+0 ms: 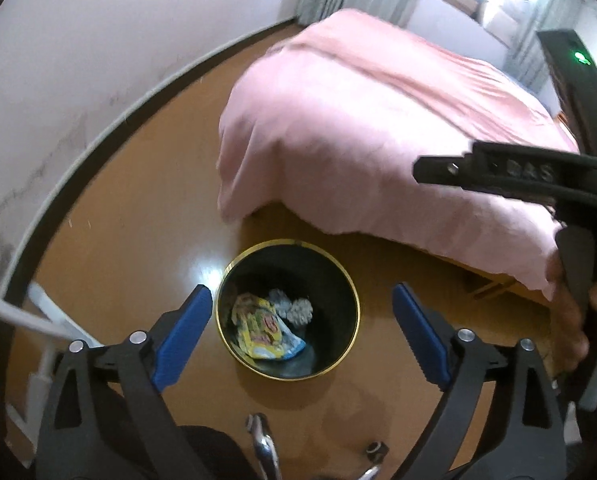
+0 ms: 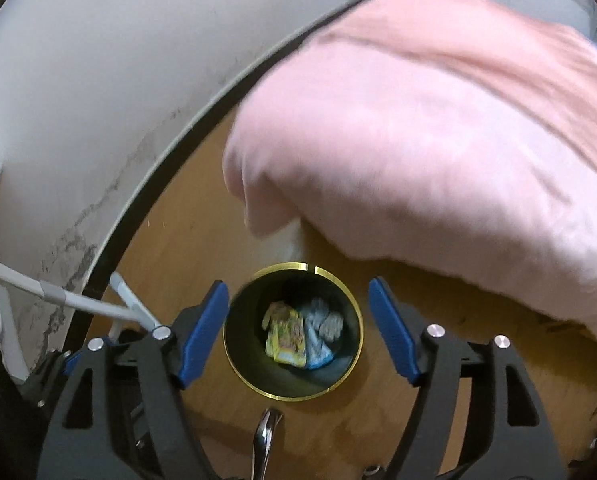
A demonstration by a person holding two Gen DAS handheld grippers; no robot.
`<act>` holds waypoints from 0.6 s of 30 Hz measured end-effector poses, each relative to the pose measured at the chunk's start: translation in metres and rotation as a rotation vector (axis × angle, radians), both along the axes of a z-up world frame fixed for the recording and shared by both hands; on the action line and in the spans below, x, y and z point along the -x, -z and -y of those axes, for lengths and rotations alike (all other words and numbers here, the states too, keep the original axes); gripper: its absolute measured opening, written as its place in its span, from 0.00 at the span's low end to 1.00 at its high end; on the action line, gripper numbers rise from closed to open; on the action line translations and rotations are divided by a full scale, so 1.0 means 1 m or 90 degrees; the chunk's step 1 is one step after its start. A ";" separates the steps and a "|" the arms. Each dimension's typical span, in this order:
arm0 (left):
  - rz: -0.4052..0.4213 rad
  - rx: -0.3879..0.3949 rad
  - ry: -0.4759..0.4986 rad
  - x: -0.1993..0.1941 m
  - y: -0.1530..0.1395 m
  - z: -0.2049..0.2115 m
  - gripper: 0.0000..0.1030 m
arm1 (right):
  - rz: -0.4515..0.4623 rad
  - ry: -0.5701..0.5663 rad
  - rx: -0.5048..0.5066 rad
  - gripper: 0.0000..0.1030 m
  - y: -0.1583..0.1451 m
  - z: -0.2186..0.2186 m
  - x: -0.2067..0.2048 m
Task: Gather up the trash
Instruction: 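Swing both tools back toward the desk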
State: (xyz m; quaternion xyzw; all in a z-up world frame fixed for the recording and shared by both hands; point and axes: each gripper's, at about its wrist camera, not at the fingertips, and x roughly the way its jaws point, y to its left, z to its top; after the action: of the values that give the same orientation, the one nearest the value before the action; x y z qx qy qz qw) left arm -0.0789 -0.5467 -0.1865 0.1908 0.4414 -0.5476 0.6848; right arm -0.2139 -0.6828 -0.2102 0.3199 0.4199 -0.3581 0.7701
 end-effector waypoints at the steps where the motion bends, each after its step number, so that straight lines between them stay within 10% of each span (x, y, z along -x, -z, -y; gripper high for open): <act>1: 0.004 0.009 0.002 0.002 -0.012 -0.006 0.86 | 0.007 -0.003 0.018 0.72 -0.013 -0.004 0.001; 12: 0.132 0.070 -0.035 -0.018 -0.157 -0.164 0.86 | 0.119 -0.180 0.097 0.74 -0.133 -0.104 -0.068; 18: 0.182 0.042 -0.288 -0.098 -0.195 -0.336 0.86 | 0.186 -0.388 0.075 0.75 -0.179 -0.212 -0.174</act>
State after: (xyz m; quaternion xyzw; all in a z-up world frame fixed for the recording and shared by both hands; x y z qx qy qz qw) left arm 0.0190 -0.2110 0.0088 0.1404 0.3534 -0.3620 0.8511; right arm -0.0394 -0.4706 -0.0310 0.1828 0.3599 -0.0851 0.9109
